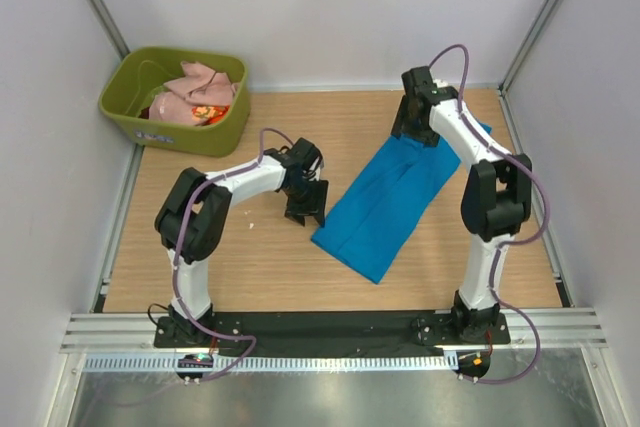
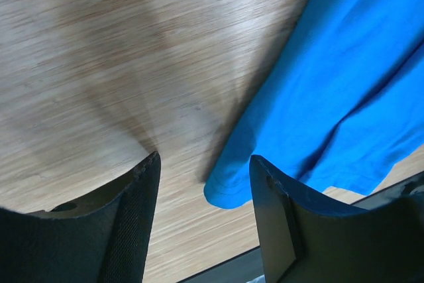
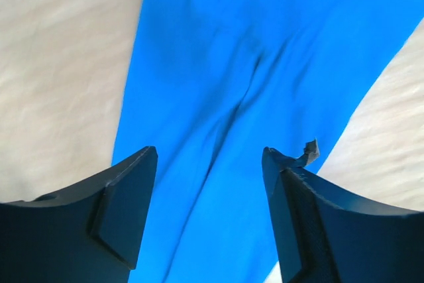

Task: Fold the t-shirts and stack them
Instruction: Fold the tshirt

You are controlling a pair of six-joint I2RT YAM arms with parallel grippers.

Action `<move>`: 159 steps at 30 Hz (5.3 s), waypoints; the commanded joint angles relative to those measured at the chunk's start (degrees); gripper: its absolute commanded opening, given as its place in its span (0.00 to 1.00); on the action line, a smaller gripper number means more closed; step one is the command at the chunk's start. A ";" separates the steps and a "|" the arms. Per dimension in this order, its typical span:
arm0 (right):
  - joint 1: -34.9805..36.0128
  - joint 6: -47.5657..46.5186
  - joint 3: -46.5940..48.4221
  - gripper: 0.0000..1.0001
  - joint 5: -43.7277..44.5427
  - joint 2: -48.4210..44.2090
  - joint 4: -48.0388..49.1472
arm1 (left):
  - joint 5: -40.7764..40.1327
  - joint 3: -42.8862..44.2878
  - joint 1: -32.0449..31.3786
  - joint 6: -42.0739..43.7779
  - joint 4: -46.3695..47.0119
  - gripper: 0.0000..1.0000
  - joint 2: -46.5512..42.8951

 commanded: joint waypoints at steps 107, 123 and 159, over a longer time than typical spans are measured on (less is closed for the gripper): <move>9.20 13.44 -74.76 0.13 -34.52 -44.47 15.12 | 8.22 -19.10 -8.70 -6.38 6.14 0.02 -10.78; 5.96 11.51 -56.74 0.01 -26.87 -44.14 6.16 | 4.09 4.35 -6.25 -3.05 -6.95 0.00 -9.65; -10.83 0.52 -21.93 0.01 -29.24 -8.63 5.36 | 11.82 51.47 3.78 -4.19 -5.73 0.00 23.84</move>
